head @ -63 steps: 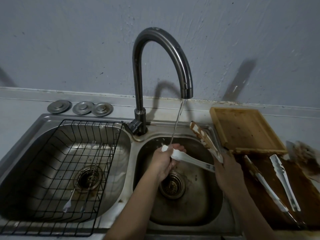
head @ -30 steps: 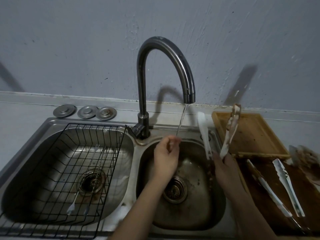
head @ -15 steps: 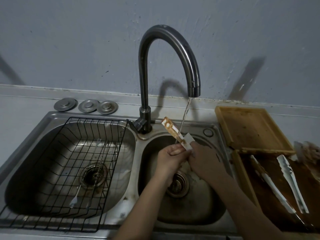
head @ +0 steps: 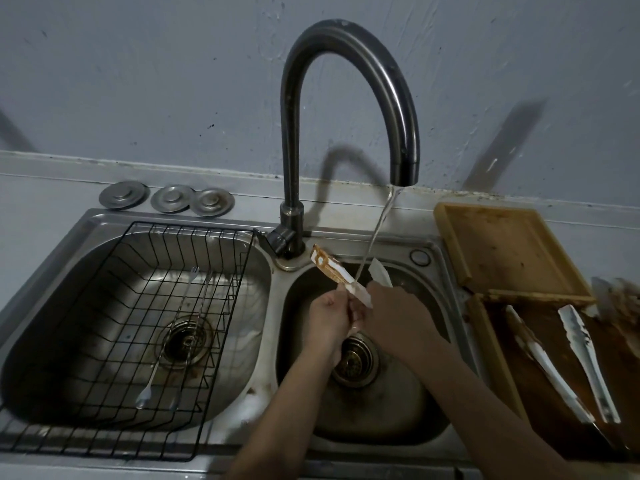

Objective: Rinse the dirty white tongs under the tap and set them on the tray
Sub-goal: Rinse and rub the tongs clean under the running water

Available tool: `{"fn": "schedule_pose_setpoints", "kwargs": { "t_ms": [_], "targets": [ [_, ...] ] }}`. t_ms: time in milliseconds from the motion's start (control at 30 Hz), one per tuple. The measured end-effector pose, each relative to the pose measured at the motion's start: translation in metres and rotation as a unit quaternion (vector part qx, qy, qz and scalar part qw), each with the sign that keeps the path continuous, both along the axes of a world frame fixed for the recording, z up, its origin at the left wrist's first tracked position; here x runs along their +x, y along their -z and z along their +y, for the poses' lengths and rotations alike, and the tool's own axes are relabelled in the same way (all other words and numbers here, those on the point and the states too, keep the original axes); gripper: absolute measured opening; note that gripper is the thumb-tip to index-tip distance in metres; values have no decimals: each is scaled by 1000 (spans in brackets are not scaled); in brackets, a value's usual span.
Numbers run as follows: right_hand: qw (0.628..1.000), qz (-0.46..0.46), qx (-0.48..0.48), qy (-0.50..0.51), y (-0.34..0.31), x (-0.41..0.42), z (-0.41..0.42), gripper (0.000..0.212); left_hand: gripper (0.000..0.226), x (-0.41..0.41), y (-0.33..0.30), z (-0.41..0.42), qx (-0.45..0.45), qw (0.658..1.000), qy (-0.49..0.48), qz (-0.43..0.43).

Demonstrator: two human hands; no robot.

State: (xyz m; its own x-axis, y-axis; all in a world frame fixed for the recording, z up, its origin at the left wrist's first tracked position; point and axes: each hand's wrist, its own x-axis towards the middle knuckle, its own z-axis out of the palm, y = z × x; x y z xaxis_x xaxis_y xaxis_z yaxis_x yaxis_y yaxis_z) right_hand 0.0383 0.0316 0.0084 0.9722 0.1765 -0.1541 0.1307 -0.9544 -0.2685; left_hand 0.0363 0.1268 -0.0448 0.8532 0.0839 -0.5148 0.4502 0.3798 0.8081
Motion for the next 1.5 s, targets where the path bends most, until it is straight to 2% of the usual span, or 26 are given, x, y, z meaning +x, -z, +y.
{"fn": "schedule_pose_setpoints", "kwargs": {
  "t_ms": [67, 200, 267, 433, 667, 833, 933, 1033, 1133, 1233, 1400, 1500],
  "targets": [
    [1000, -3, -8, -1, 0, 1, 2, 14, 36, -1, -2, -1, 1, 1000, 2, -6],
    [1000, -9, -29, -8, -7, 3, 3, 14, 16, -2, -9, 1, -1, 997, 65, -45],
    [1000, -12, -21, -13, -10, 2, 4, 15, 18, 0, -13, 4, -10, 997, 60, -36],
    [1000, -10, 3, -20, -8, -2, 7, 16, 40, 6, -15, 8, -38, 999, 15, 4],
    [1000, -8, 9, -25, -19, -5, -6, 11, 22, 2, -23, 11, -41, 994, 101, -9],
    [998, -28, 53, -31, -18, -5, -5, 23, 36, 6, -34, 10, -65, 997, 51, 0],
    [995, -56, 83, -6, -14, -3, -8, 30, 27, 5, -34, 13, -42, 994, 89, -38],
    [994, -78, 81, -4, -11, 0, -14, 31, 31, 5, -33, 18, -21, 992, 113, -53],
    [987, -112, 112, 0, -11, -5, -18, 27, 20, 3, -36, 18, -61, 990, 105, -66],
    [980, -135, 147, -8, -6, -14, -25, 25, 25, 2, -38, 14, -102, 992, 62, -51],
    [989, -51, 136, -11, 3, -18, -42, 29, 17, -6, -31, 8, -94, 991, 89, -16],
    [995, 20, 89, -35, 2, -20, -49, 33, 31, -13, -21, 7, -100, 990, 96, 36]
  ]
}}
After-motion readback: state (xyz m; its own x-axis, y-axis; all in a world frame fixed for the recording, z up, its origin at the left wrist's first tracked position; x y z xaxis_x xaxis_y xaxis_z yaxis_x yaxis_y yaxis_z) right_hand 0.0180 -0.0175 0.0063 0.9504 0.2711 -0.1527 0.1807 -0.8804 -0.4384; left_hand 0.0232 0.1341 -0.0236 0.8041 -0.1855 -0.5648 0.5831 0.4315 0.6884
